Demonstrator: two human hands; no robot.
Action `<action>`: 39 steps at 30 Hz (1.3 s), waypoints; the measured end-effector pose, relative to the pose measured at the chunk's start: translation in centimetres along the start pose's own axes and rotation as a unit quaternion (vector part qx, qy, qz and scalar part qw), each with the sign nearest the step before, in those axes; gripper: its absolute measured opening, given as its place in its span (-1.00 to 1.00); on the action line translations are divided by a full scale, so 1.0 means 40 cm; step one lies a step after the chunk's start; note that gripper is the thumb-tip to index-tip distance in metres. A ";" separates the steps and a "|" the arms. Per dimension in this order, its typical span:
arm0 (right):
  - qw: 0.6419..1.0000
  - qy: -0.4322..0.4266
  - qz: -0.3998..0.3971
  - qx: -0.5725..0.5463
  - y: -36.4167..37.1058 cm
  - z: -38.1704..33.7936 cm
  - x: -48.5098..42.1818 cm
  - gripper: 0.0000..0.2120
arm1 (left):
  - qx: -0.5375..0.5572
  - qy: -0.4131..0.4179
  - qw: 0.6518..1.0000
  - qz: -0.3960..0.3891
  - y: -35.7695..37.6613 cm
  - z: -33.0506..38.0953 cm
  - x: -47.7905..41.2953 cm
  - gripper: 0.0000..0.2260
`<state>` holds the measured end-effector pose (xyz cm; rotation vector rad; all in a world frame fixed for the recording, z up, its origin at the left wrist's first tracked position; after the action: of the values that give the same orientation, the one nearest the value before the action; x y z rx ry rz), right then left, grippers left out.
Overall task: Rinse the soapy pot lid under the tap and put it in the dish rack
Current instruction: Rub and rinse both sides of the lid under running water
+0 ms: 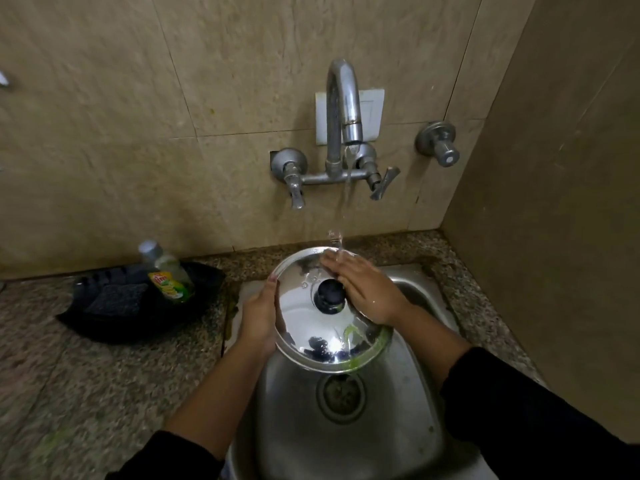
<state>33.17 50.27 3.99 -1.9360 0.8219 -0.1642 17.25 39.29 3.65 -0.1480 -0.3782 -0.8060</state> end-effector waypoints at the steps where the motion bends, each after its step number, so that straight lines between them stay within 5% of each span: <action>1: 0.999 0.035 0.029 0.011 -0.012 0.002 0.002 -0.49 | -0.002 -0.001 1.000 0.018 -0.002 -0.001 -0.002 -0.74; 6: 0.988 0.131 0.079 -0.018 0.060 -0.062 0.065 -0.28 | 0.021 0.001 0.997 0.074 0.020 0.001 -0.002 -0.70; 9: 0.964 0.159 0.202 0.061 -0.002 -0.057 0.031 -0.58 | -0.024 0.027 0.998 0.050 0.064 0.007 0.010 -0.67; 11: 0.956 0.177 0.217 0.092 -0.044 -0.070 -0.013 -0.71 | -0.018 0.047 0.998 0.040 0.090 0.019 0.013 -0.70; 14: 0.955 0.210 0.181 0.108 -0.066 -0.086 -0.064 -0.68 | 0.012 0.034 0.997 0.064 0.094 0.044 -0.004 -0.70; 19: 0.988 -0.051 0.066 0.132 -0.056 -0.095 -0.063 -0.75 | -0.025 0.000 0.998 0.055 0.051 0.052 -0.016 -0.63; 22: 0.981 0.101 0.160 0.051 -0.055 -0.074 -0.064 -0.78 | -0.015 0.020 0.998 0.053 0.060 0.032 -0.002 -0.65; 25: 0.966 0.207 0.149 0.048 -0.051 -0.069 -0.088 -0.81 | -0.035 0.044 0.998 0.028 0.076 0.021 0.008 -0.66; 30: 0.993 -0.097 -0.069 -0.016 -0.025 -0.131 -0.104 -0.64 | -0.044 0.072 0.996 0.008 0.031 0.025 -0.023 -0.62; 33: 0.993 0.014 -0.030 -0.115 -0.041 -0.033 -0.081 -0.59 | -0.031 0.059 0.998 0.014 0.029 0.026 -0.016 -0.60; 35: 0.993 0.100 0.005 -0.066 -0.047 0.013 -0.064 -0.55 | -0.021 0.050 0.998 0.029 0.030 0.028 -0.011 -0.62; 39: 0.997 0.031 -0.027 -0.060 -0.032 -0.062 -0.091 -0.57 | -0.025 0.040 0.999 0.027 0.024 0.029 -0.010 -0.63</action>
<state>29.94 51.01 7.13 -2.0757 0.8361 -0.2123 17.38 40.54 4.60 -0.1712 -0.2780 -0.7666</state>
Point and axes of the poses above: each hand's wrist, its own x-axis away from the middle knuckle, its own y-axis out of the palm, z = x × y, the point moved 5 cm from there along -x, towards the middle knuckle, and after that the axes turned 5 degrees about -x, right-handed, at the moved point
